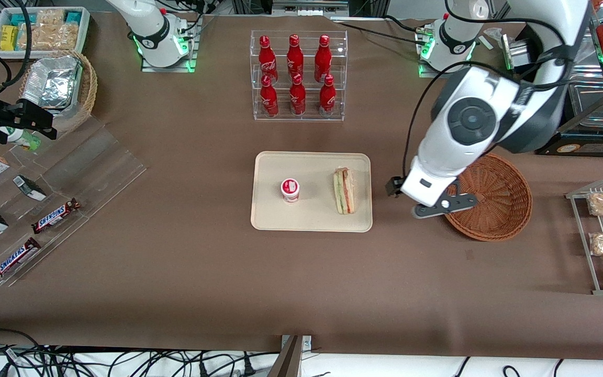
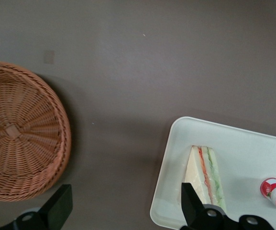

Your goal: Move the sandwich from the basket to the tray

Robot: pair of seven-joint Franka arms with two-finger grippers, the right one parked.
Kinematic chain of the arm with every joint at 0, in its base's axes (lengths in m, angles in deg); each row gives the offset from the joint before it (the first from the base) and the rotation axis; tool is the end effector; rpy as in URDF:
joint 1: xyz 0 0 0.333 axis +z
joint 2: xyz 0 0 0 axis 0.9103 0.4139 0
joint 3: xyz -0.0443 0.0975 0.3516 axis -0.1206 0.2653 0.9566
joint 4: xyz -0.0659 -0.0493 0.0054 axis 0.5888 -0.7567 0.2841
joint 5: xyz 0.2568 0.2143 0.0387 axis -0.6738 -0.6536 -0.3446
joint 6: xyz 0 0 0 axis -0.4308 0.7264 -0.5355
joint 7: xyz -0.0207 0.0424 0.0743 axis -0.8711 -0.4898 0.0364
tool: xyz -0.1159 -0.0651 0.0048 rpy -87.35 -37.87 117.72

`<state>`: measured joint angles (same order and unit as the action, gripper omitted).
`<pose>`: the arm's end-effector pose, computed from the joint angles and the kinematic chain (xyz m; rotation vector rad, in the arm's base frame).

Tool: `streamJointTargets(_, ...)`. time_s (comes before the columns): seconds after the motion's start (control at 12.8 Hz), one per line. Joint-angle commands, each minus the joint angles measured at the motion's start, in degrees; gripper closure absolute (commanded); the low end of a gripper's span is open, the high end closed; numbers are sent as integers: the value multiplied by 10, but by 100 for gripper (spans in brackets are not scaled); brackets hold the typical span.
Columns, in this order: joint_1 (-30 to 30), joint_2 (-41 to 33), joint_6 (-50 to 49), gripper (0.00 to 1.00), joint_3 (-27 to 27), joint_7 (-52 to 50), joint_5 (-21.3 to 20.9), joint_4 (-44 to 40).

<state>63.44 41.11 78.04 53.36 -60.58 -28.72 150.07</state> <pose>0.5986 -0.2153 0.4824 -3.0730 -0.3636 0.0327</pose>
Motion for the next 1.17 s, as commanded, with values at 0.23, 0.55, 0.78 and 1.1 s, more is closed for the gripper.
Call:
streamJointTargets(0.23,75,3,-99,0,-5,103,43,-91)
streamJointTargets(0.55,91,3,-100,0,3,118,36,-93)
streamJointTargets(0.78,128,2,-106,0,0,171,38,-93)
streamJointTargets(1.1,145,3,-121,0,8,272,52,-93)
